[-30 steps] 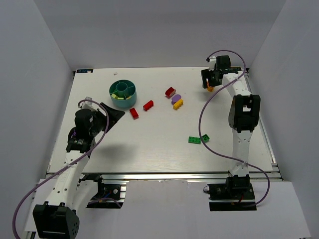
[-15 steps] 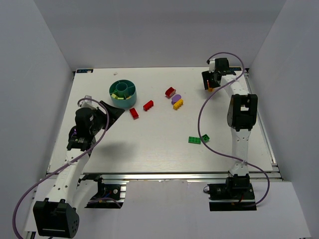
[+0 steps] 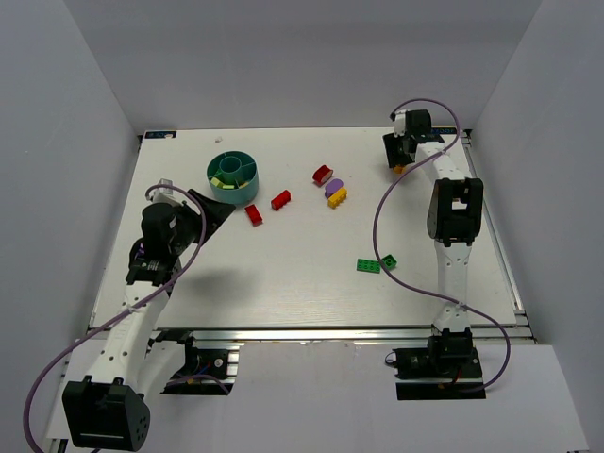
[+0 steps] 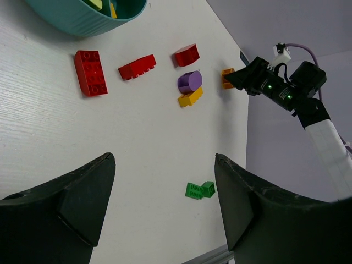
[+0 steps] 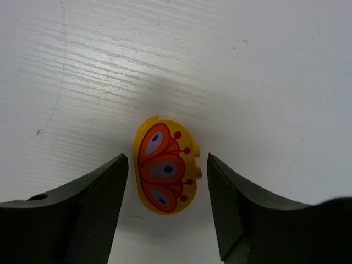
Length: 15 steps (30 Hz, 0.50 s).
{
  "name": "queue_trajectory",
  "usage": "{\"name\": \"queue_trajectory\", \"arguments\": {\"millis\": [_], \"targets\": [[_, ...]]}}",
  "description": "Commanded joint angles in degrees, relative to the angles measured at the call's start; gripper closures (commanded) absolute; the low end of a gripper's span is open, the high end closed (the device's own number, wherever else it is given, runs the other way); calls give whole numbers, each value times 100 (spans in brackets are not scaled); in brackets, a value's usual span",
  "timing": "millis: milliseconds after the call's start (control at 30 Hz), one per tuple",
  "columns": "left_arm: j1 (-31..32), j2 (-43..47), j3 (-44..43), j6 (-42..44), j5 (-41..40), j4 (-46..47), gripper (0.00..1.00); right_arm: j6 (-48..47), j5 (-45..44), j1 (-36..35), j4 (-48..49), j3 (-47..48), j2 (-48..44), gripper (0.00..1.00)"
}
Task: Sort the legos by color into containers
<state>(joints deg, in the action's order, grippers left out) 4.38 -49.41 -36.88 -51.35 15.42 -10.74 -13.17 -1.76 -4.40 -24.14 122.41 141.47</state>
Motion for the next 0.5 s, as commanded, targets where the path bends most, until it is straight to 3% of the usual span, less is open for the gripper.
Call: {"name": "queue_trajectory", "arguments": {"millis": [0, 100, 267, 400, 467], "targets": [[28, 98, -258, 3, -83, 20, 18, -98, 88, 45, 138, 213, 100, 42], [19, 115, -258, -24, -92, 55, 18, -107, 306, 71, 85, 178, 83, 52], [19, 159, -223, -77, -66, 151, 18, -116, 553, 115, 41, 3, -93, 62], [28, 168, -223, -120, 22, 283, 18, -151, 992, 133, -38, -103, -312, 87], [28, 194, -232, -138, 101, 344, 18, -168, 1316, 142, -47, -208, -541, 92]]}}
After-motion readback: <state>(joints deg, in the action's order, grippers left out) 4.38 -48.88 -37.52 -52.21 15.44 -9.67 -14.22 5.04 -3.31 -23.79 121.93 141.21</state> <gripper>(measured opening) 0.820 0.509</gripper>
